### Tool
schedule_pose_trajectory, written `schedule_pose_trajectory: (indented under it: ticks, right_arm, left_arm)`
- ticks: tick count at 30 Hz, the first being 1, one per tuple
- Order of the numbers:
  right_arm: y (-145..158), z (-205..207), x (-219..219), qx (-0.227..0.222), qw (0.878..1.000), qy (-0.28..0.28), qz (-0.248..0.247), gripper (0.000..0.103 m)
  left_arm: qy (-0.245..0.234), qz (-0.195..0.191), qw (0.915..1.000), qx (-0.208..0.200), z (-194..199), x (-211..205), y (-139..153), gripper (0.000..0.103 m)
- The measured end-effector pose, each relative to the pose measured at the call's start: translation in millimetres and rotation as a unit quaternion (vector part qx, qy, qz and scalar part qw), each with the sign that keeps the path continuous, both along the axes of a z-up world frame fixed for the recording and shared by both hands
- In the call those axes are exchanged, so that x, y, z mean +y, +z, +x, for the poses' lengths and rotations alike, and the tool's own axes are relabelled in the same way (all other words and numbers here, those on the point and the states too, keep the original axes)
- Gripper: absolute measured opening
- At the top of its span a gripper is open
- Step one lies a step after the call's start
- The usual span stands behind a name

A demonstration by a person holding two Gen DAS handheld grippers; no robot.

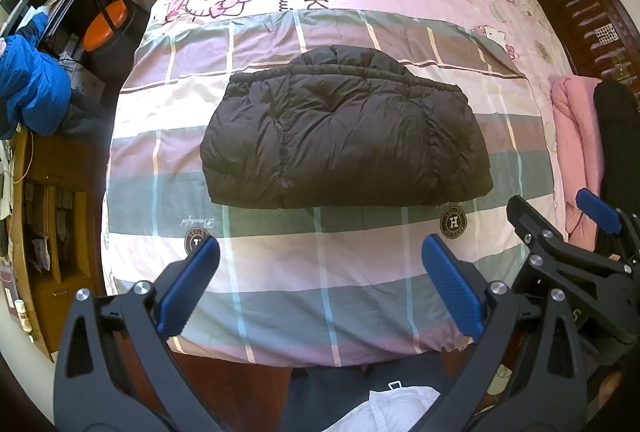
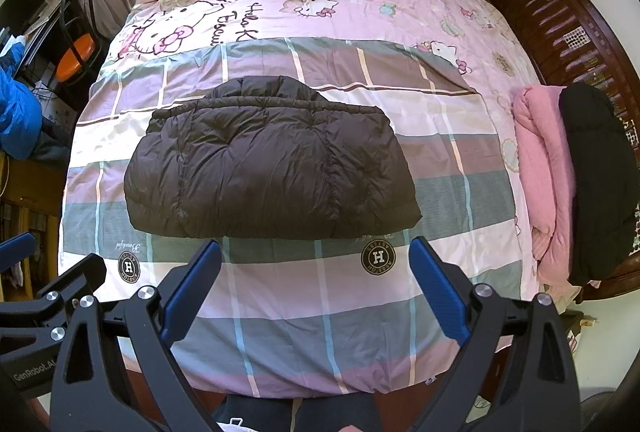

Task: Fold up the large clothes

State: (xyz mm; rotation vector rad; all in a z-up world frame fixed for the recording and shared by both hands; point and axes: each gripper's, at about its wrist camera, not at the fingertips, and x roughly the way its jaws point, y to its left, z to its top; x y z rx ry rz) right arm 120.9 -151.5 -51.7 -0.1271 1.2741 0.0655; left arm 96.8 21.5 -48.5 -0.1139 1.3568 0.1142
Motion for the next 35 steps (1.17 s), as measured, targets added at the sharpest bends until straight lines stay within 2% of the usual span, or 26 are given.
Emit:
schedule_pose_trajectory:
  ticks: [17, 25, 35]
  right_arm:
    - [2.2, 1.3, -1.1, -0.001, 1.0, -0.003, 0.0, 0.095]
    - [2.3, 3.1, -3.0, -0.001, 1.0, -0.003, -0.001, 0.095]
    - [-0.6, 2.1, -5.1, -0.004, 1.0, -0.012, 0.004, 0.095]
  left_arm:
    - [-0.017, -0.001, 0.9998, 0.005, -0.2, 2.9, -5.0, 0.101]
    - [-0.043, 0.017, 0.9988, -0.015, -0.8, -2.2, 1.2, 0.101]
    - [-0.033, 0.001, 0.9994, 0.01, 0.2, 2.5, -14.1, 0.101]
